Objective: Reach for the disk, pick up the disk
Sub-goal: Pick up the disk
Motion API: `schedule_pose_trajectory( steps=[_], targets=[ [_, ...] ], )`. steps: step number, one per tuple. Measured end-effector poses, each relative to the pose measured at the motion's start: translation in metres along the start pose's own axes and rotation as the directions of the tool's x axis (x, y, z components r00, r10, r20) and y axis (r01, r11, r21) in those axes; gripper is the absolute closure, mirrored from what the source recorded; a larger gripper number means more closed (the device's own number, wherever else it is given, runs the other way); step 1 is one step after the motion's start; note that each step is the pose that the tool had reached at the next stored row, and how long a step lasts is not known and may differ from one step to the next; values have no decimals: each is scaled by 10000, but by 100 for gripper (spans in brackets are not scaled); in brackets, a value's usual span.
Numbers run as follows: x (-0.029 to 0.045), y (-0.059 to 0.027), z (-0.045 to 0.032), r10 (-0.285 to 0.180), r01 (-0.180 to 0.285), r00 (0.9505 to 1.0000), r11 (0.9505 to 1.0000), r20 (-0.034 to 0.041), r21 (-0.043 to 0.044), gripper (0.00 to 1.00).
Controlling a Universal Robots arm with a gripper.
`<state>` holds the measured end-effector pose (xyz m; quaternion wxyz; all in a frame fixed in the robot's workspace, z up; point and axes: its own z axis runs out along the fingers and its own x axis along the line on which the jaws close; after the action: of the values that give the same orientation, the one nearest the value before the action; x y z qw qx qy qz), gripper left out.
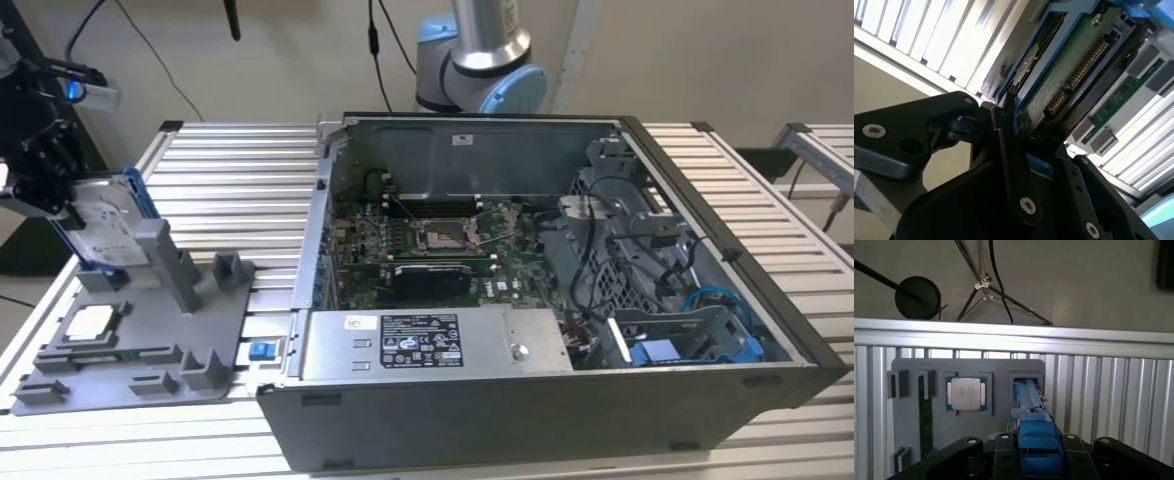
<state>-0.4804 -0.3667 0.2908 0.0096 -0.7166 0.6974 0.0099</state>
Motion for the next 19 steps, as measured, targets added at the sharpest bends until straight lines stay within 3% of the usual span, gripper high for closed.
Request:
schedule_pose_trajectory(
  steps=[19],
  targets=[
    [-7,0,-287,-2,2,10000,10000,0,0,100]
  ],
)
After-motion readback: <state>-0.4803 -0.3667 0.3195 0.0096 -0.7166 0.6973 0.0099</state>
